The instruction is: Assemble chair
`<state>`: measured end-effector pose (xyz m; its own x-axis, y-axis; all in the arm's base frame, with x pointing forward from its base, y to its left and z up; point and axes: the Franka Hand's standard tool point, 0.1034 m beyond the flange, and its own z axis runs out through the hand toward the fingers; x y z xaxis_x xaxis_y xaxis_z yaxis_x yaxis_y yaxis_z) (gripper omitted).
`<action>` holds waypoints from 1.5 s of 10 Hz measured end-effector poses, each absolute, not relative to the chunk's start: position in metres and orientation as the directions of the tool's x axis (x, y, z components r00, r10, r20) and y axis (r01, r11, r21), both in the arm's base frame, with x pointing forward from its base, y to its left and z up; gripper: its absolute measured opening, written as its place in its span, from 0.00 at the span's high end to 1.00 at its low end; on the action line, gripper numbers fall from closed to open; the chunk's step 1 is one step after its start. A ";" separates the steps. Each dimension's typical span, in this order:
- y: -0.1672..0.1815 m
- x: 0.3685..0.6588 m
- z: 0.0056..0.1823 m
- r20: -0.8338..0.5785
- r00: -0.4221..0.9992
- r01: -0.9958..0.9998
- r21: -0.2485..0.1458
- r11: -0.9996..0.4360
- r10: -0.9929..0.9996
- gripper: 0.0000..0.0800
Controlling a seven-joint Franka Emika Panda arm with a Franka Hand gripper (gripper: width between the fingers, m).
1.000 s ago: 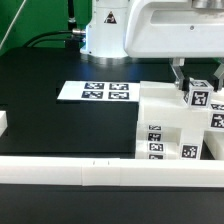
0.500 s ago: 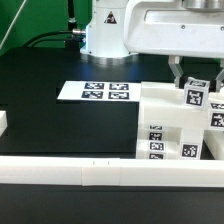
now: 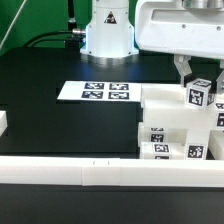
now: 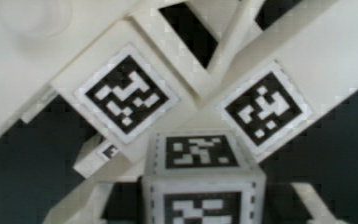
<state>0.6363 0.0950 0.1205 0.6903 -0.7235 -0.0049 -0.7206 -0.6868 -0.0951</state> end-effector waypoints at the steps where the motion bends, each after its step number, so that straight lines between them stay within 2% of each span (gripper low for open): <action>1: 0.092 0.639 0.121 -0.023 0.590 -0.802 -0.135 -0.582 -0.807 0.65; 2: 0.090 0.638 0.121 -0.024 0.513 -0.850 -0.155 -0.503 -0.858 0.65; 3: 0.092 0.638 0.120 -0.064 0.302 -0.943 -0.167 -0.288 -0.951 0.65; 4: 0.097 0.639 0.120 -0.083 0.193 -0.969 -0.175 -0.176 -0.978 0.65; 5: 0.099 0.639 0.120 -0.084 0.189 -0.969 -0.175 -0.172 -0.978 0.65; 6: 0.099 0.638 0.119 -0.078 0.222 -0.963 -0.176 -0.206 -0.972 0.65; 7: 0.100 0.638 0.120 -0.072 0.257 -0.954 -0.177 -0.241 -0.964 0.41; 8: 0.103 0.640 0.121 -0.067 0.297 -0.943 -0.180 -0.282 -0.952 0.24; 12: 0.102 0.639 0.119 -0.014 0.555 -0.819 -0.184 -0.543 -0.832 0.19; 13: 0.102 0.634 0.118 -0.007 0.692 -0.717 -0.122 -0.686 -0.722 0.19; 14: 0.100 0.638 0.119 0.023 0.813 -0.578 -0.091 -0.811 -0.582 0.19; 15: 0.099 0.640 0.119 0.032 0.876 -0.477 -0.082 -0.875 -0.481 0.19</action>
Offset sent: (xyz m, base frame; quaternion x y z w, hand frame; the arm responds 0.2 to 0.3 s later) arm -0.0171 0.0012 -0.0175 0.0092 0.0215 0.3763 0.9262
